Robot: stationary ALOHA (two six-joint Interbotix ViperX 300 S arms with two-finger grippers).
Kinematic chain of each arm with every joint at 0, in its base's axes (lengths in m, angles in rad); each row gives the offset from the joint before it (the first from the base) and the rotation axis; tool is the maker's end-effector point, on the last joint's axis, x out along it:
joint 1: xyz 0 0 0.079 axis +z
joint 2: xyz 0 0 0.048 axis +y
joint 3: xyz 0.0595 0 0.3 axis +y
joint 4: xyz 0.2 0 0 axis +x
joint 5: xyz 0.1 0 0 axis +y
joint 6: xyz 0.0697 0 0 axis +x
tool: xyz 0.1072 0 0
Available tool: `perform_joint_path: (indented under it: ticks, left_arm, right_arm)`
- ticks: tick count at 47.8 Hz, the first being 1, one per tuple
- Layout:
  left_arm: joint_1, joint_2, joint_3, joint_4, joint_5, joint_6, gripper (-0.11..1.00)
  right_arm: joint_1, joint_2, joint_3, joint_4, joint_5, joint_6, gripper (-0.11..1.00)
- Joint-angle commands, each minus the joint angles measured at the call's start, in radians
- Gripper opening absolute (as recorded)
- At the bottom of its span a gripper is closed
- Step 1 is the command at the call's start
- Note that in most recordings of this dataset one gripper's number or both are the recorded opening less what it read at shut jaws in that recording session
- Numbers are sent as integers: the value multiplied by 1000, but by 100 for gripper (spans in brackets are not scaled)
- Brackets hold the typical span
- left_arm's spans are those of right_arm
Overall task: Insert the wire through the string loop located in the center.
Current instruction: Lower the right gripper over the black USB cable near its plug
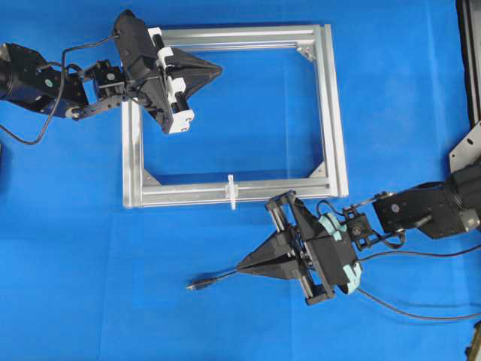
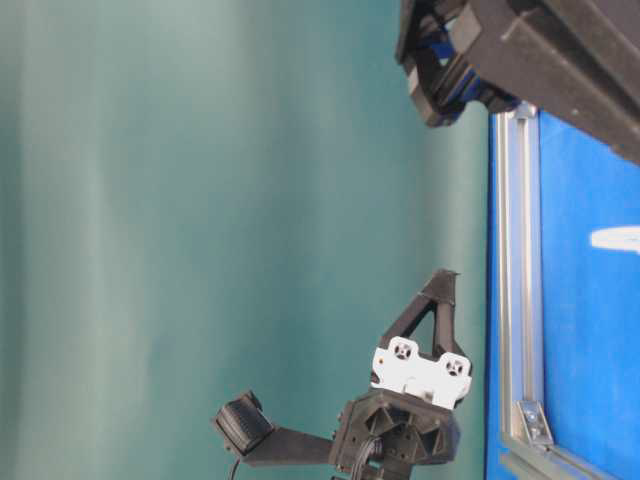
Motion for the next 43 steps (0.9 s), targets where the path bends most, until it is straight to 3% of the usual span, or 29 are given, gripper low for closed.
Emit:
perform_joint_path:
  ticks: [1, 6, 30, 36, 43]
  left_arm:
    - [8, -51, -18, 15, 6, 3, 0]
    - [8, -52, -17, 15, 11, 2, 0]
    - [5, -52, -15, 17, 8, -2, 0]
    - [3, -51, -17, 17, 8, -2, 0]
    - [3, -52, -12, 20, 8, -2, 0]
  right_arm:
    - [6, -41, -28, 2, -5, 3, 0]
    - [8, -46, -37, 0, 6, 0, -5]
    - [25, -46, -48, 2, 71, 91, -1]
    - [31, -48, -48, 12, 81, 92, 19]
    - [31, -44, -49, 21, 86, 91, 62]
